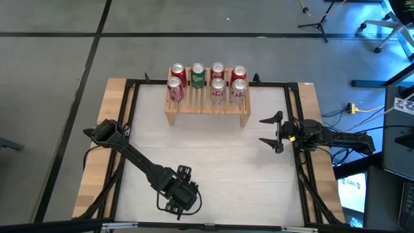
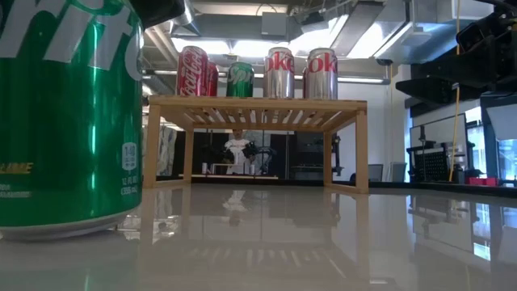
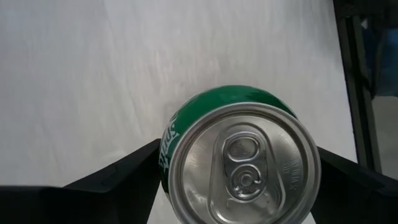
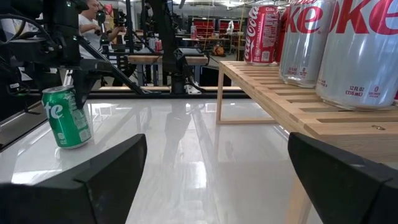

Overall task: Place canned beverage on shelf
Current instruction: Put the green soda can in line with the other green soda can on the shelf

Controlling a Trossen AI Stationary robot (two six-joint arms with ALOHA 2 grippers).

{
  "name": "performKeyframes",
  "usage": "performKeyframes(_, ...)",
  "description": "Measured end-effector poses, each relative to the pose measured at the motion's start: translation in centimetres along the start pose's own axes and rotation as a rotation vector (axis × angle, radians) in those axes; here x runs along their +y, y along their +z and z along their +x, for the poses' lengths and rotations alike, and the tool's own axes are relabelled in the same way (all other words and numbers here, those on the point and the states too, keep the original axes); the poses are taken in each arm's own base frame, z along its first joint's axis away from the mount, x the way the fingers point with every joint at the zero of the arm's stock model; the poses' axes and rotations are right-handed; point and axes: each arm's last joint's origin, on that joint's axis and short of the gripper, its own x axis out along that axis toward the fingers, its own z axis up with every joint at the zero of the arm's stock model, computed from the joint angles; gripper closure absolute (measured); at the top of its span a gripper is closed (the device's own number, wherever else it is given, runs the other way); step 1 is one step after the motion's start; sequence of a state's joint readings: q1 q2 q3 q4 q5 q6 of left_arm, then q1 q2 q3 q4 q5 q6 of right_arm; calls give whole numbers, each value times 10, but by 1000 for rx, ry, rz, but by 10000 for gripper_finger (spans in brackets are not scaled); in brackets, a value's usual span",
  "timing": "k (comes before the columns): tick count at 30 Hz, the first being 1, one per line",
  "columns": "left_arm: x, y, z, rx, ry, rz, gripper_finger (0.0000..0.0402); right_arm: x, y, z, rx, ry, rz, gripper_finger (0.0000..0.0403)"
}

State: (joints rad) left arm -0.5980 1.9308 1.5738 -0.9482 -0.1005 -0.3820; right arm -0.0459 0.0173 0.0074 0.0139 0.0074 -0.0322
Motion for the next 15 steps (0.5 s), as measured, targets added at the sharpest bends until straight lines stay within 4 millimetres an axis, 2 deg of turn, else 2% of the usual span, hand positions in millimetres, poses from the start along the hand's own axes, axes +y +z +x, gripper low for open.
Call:
performKeyframes(10,-1,1,0,-4,-26,28,82,0,0,0,0,0,0,17)
performKeyframes(15,-2,1,0,-1,-43,54,49,0,0,0,0,0,0,17)
